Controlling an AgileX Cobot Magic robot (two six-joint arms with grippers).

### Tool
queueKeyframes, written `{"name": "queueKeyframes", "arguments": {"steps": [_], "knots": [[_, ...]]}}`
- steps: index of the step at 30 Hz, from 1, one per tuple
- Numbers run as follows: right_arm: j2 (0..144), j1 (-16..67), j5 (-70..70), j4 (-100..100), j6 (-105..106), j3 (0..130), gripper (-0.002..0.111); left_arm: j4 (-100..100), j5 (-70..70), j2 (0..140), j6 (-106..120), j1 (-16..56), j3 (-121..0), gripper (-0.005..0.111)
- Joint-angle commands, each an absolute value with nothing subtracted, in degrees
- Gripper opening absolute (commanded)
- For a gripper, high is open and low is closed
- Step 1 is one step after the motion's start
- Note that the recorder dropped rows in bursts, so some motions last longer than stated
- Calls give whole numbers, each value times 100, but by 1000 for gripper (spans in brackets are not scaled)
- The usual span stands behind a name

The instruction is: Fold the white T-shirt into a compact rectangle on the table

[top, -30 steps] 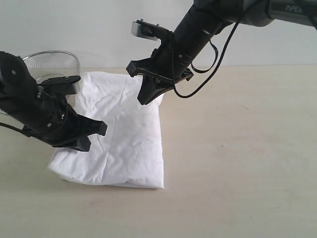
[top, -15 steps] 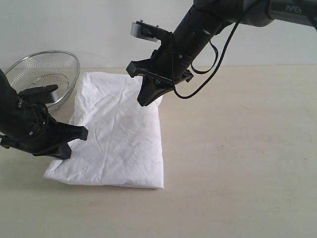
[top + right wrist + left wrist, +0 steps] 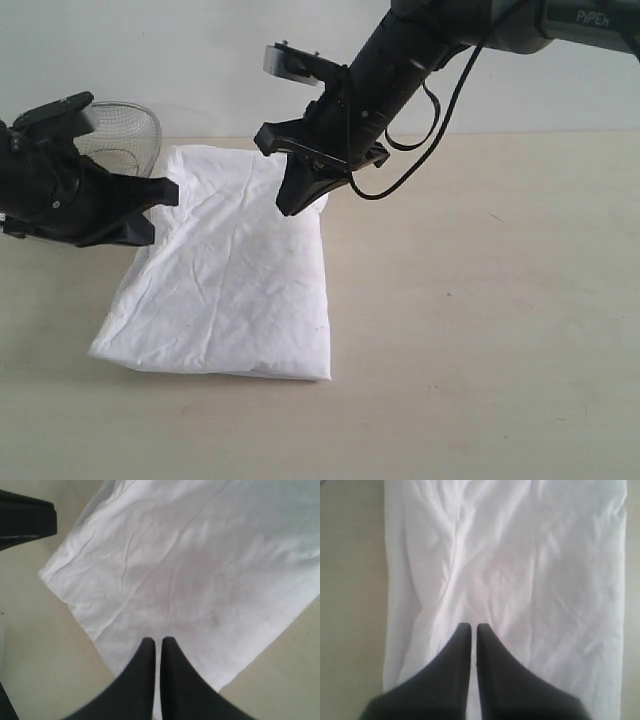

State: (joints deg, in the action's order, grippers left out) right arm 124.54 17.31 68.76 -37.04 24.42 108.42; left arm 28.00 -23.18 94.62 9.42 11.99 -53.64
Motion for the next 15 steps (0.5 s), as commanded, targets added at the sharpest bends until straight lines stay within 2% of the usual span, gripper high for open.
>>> {"name": "queueKeyframes", "arguments": {"steps": [1, 6, 15], "knots": [[12409, 1712, 6893, -3835, 2459, 10867, 0, 2913, -2337, 9942, 1181, 1204, -5849, 4], [12409, 1712, 6893, -3861, 2459, 10867, 0, 2888, -2282, 10442, 1249, 1135, -6091, 4], [12409, 1712, 6960, -3859, 2448, 10867, 0, 2718, -2259, 10513, 1312, 831, -6091, 4]]}}
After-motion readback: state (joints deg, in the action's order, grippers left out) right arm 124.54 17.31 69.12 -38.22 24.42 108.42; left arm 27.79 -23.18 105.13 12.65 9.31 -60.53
